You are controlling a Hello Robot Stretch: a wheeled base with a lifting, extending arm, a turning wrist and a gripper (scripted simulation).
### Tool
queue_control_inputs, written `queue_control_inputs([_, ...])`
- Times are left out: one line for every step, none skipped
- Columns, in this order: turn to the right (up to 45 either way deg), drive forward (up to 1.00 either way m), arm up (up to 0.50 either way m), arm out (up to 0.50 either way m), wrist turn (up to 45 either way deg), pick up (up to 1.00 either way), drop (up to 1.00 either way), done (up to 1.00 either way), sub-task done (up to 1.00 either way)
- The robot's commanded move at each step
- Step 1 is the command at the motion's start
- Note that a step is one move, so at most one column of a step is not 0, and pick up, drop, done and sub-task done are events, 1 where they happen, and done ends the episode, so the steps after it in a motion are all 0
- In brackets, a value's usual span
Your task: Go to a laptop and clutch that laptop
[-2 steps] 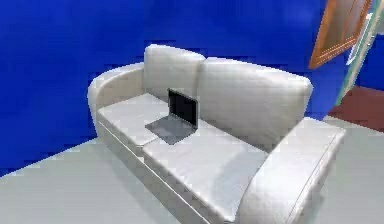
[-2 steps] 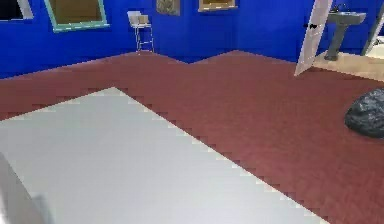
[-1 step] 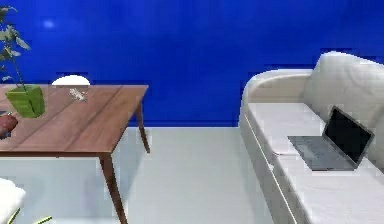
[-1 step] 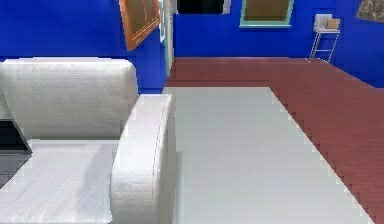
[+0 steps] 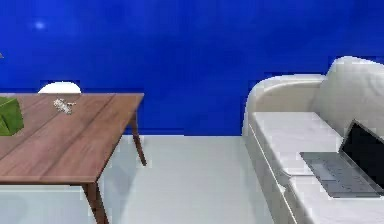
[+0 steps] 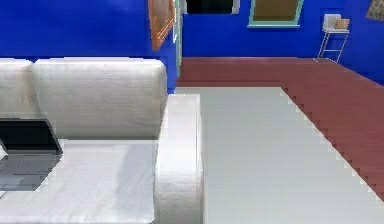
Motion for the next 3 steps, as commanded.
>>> queue_control_inputs([-42.0, 0.00, 0.00, 0.00, 0.0, 0.00, 0.00, 0.00, 0.00])
queue_control_inputs([45.0, 0.00, 0.00, 0.00, 0.0, 0.00, 0.00, 0.00, 0.00])
queue_control_inputs([24.0, 0.00, 0.00, 0.00, 0.0, 0.00, 0.00, 0.00, 0.00])
